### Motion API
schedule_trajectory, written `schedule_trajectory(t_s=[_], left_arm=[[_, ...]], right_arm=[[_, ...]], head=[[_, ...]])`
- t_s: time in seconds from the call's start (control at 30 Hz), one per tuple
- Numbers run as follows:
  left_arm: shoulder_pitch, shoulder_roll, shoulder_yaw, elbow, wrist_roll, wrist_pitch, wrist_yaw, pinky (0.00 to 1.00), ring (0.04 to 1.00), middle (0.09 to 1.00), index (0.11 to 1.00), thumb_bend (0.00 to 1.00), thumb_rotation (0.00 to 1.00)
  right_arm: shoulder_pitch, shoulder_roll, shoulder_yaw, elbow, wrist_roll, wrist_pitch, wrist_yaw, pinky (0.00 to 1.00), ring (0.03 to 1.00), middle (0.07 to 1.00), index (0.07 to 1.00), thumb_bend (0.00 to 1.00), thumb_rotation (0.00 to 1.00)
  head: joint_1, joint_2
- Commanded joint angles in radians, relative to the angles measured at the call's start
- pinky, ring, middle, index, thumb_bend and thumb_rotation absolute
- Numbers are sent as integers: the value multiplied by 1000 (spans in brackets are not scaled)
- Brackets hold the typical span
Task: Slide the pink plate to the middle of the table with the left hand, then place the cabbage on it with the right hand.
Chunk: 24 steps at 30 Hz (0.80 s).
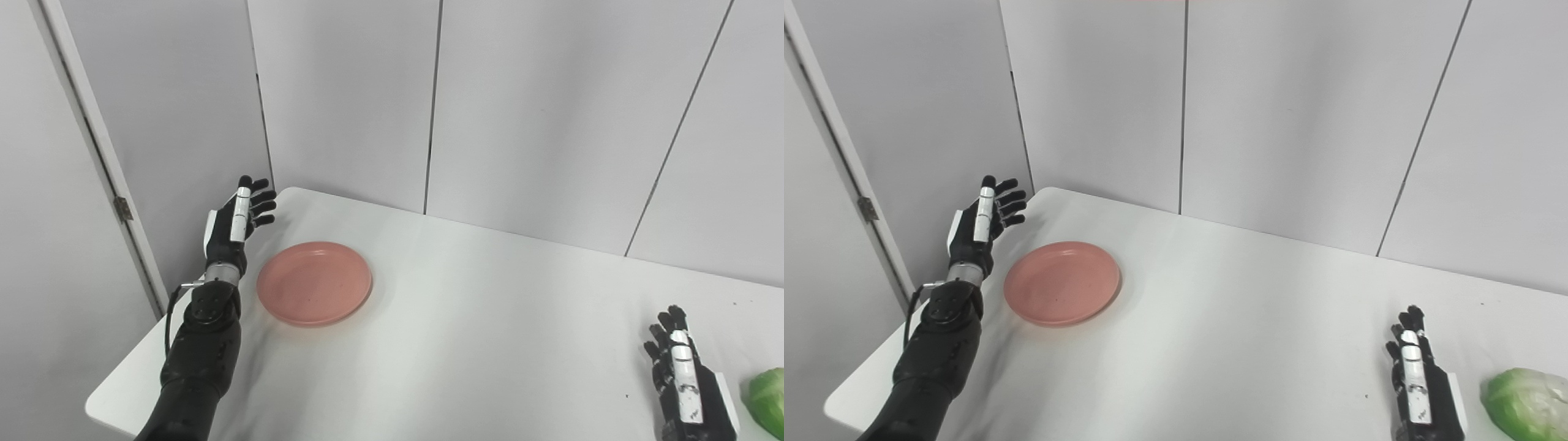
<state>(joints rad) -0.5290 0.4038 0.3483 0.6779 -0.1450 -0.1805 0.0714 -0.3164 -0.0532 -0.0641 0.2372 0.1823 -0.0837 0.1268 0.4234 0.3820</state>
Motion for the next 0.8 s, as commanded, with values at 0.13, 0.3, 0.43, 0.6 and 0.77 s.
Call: schedule_trajectory(t_s=[0.13, 0.3, 0.43, 0.6, 0.77], left_arm=[[-10, 17, -25, 15, 2, -47, -17, 744, 764, 749, 738, 796, 1000], [-12, 18, -46, 77, 6, -89, -37, 759, 785, 775, 767, 823, 1000], [-13, 16, -63, 120, 6, -114, -44, 748, 781, 771, 763, 807, 1000], [-18, 10, -68, 164, -14, -144, -71, 773, 793, 782, 772, 828, 1000], [-12, -3, -74, 158, -20, -147, -74, 781, 795, 787, 776, 820, 1000]], right_arm=[[-23, -6, 1, -42, 7, 23, -1, 1000, 1000, 1000, 1000, 589, 861], [-20, 0, 1, -56, 3, 25, -7, 1000, 1000, 1000, 1000, 548, 868], [-22, 3, -3, -55, 14, 20, -3, 1000, 1000, 1000, 1000, 549, 848], [-22, 3, -1, -59, 19, 26, -1, 1000, 1000, 1000, 1000, 551, 853], [-16, 2, 5, -77, 4, 40, -9, 1000, 1000, 1000, 1000, 536, 860]], head=[[-4, 9], [-4, 9], [-5, 17], [-6, 22], [-5, 24]])
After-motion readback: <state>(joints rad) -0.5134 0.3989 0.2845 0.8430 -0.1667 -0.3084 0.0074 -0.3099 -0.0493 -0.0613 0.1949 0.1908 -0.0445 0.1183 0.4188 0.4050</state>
